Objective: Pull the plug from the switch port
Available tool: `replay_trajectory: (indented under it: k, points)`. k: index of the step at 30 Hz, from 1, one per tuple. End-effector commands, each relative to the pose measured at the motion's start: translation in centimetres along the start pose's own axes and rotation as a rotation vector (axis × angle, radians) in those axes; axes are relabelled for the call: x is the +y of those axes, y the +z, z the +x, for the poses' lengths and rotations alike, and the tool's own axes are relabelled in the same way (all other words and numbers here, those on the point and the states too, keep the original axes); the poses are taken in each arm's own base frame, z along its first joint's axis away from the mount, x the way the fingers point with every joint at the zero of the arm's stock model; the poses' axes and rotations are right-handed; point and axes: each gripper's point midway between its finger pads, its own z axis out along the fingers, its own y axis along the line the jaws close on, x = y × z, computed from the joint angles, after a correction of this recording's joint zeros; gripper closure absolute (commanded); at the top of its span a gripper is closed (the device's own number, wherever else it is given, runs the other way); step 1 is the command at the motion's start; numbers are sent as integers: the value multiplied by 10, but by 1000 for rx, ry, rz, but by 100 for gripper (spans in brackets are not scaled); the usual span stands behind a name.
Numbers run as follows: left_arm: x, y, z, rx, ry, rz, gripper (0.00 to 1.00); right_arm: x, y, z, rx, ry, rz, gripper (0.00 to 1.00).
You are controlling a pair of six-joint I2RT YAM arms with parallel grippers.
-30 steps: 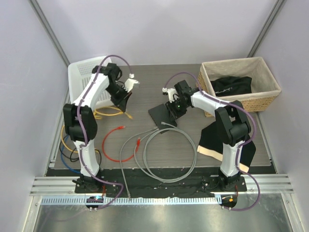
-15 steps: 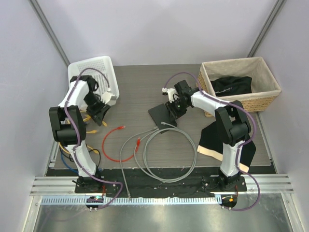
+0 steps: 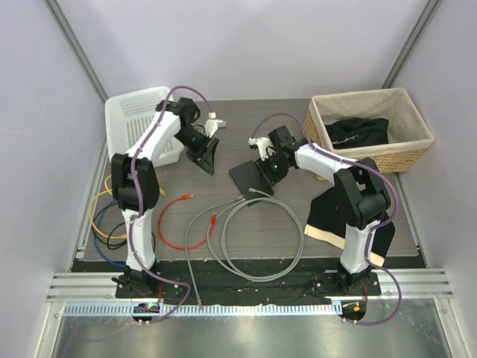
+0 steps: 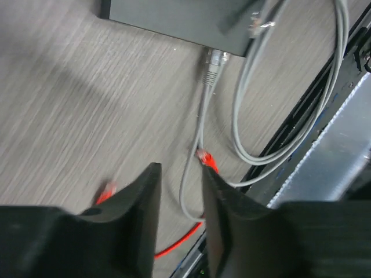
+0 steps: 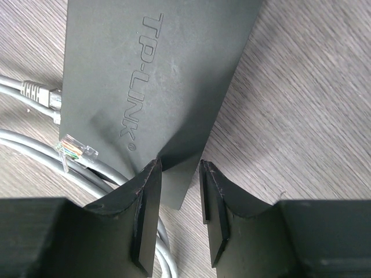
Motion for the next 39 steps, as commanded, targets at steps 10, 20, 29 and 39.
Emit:
replay_trajectory:
  k: [10,20,29,39]
  points:
    - [-7,105,1,195,-186,160,99,-8,-43,-9,-66,-92,107,61]
    - [10,152,-44,94,-127,130,99,-8,-46,21,-4,-95,124,61]
    - [-22,93,-61,-18,-128,103,61,-6,-44,16,-14,-78,100,62]
    - [-36,90,-26,-61,-310,158,51,1,-32,-8,-43,-22,36,63]
